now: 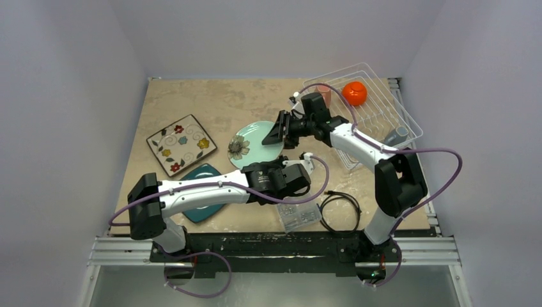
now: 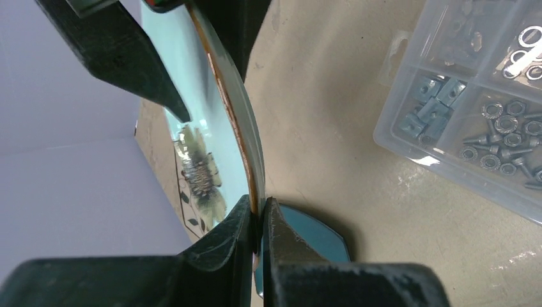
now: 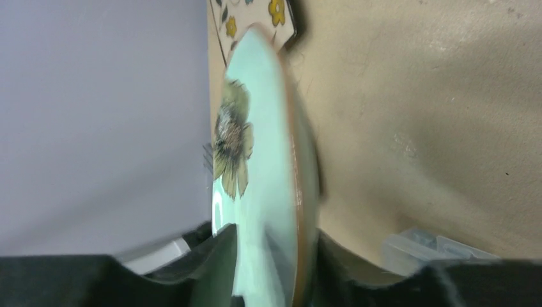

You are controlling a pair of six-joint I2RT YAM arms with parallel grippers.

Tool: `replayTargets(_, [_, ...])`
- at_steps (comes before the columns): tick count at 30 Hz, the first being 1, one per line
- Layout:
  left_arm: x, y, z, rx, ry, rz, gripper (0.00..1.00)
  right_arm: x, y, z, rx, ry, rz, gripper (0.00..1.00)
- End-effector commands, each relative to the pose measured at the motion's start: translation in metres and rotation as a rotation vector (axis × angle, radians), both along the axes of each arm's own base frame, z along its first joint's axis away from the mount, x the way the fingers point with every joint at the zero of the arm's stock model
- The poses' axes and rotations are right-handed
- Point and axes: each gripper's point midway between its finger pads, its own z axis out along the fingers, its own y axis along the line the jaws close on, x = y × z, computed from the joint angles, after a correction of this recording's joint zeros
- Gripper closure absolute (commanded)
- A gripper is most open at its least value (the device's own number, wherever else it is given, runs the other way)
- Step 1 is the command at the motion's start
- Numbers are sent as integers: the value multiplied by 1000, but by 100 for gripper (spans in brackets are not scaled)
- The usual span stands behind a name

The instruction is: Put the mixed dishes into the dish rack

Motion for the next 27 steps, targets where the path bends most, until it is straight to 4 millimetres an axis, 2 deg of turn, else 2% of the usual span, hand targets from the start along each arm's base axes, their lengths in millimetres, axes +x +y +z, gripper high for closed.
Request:
replayTargets(1, [9,-6,37,-152,-79,6,100,-13,5,36,53,-142,88,45])
replayTargets(5, [8,-2,46,-256,-29,-8,100,-5,-7,48,80,-195,61,18])
replayTargets(9, [10,7,57,-373,20,-5,100,16,-46,71,106,-264,-28,2])
replayTargets(13, [17,21,68,-535,98,24,100,29,-86,90,65,-368,-117,1])
replayTargets(17, [16,24,83,-713,174,5,100,33,-116,95,-96,-480,-184,1])
replayTargets(21, [15,26,100,-874,242,-33,100,19,-130,114,-135,-650,-189,1])
replayTargets(27, [4,16,124,-1094,390,-176,100,-12,-132,148,-89,-932,-114,1])
